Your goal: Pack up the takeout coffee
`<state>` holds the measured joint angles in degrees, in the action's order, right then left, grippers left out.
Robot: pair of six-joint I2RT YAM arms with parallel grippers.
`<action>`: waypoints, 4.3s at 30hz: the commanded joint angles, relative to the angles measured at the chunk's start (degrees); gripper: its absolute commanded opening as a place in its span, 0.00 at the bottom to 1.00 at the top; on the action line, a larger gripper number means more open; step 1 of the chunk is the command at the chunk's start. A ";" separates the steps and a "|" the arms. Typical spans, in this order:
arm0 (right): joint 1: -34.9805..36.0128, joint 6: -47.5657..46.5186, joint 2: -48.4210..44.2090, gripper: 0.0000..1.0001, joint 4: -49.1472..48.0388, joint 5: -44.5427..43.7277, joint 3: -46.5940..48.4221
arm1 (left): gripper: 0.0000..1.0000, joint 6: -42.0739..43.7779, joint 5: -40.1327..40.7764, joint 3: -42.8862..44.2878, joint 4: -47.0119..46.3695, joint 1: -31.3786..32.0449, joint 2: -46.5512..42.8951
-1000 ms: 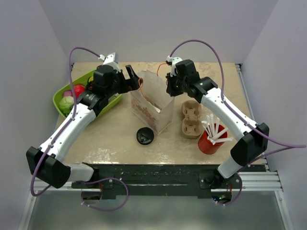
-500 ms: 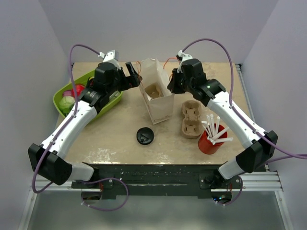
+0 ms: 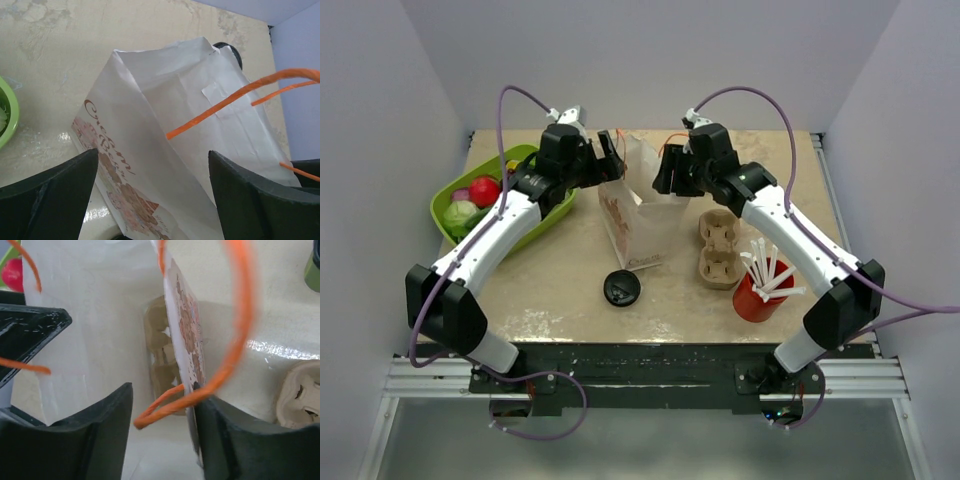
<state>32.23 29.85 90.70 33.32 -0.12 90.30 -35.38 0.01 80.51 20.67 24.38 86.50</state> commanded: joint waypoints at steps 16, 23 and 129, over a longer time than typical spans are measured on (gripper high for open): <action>-4.62 -15.08 -8.96 0.98 -5.03 -13.78 6.37 | 0.35 1.80 -3.44 7.29 0.51 -0.30 4.28; -11.65 -17.63 -7.46 0.98 -3.18 -11.48 7.43 | 0.18 1.62 -2.48 16.06 4.64 -0.21 9.38; -0.44 -57.79 -2.01 0.00 5.43 14.37 27.38 | 1.00 4.53 12.56 1.85 2.01 -5.66 -10.56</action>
<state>27.38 -28.91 88.44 32.62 14.46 113.38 -31.29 9.50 83.64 25.26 19.79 80.95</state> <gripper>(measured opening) 0.014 0.994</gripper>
